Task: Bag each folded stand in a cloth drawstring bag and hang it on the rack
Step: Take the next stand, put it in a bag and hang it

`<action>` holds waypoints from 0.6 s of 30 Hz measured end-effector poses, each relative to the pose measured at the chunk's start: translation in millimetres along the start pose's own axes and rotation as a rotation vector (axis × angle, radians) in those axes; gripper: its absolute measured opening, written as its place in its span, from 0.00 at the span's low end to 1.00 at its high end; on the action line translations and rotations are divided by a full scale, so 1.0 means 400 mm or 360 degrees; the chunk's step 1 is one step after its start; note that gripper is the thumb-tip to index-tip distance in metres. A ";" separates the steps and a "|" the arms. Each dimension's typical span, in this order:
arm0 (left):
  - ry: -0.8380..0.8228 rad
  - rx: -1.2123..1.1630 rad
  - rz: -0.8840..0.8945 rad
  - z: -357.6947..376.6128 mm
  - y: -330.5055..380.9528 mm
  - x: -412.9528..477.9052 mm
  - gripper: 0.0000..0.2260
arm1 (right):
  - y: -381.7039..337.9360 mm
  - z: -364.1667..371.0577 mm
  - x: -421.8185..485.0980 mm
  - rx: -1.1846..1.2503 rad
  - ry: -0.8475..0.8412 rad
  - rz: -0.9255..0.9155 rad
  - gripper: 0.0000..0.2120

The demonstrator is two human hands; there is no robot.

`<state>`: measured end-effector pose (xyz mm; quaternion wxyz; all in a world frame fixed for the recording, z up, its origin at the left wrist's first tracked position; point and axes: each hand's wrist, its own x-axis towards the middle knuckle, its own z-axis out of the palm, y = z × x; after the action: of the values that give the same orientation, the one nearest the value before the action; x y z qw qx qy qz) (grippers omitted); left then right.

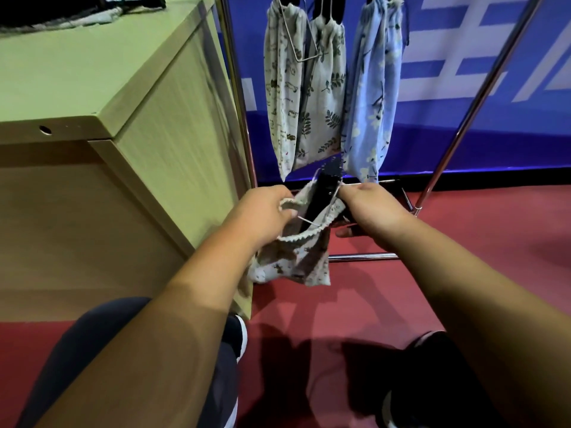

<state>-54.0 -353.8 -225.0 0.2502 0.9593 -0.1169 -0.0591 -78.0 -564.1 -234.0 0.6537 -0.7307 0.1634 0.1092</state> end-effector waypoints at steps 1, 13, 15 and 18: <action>0.0030 -0.0027 -0.0029 -0.001 -0.009 0.006 0.05 | 0.004 -0.002 0.001 0.0004 0.0016 0.0042 0.11; 0.0157 0.0115 -0.0132 -0.032 -0.006 0.009 0.18 | -0.008 -0.026 -0.014 -0.0004 -0.0051 0.0102 0.08; 0.0110 0.0015 -0.0160 -0.036 -0.009 0.012 0.18 | -0.005 -0.029 -0.015 -0.0061 -0.0129 0.0088 0.07; -0.0013 -0.0064 -0.0222 -0.039 -0.016 0.011 0.17 | 0.006 -0.032 -0.016 -0.0142 -0.0266 0.0088 0.07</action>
<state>-45.9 -342.1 -215.1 0.2642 0.9596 -0.0497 -0.0826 -85.3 -576.2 -232.2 0.6286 -0.7427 0.1235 0.1950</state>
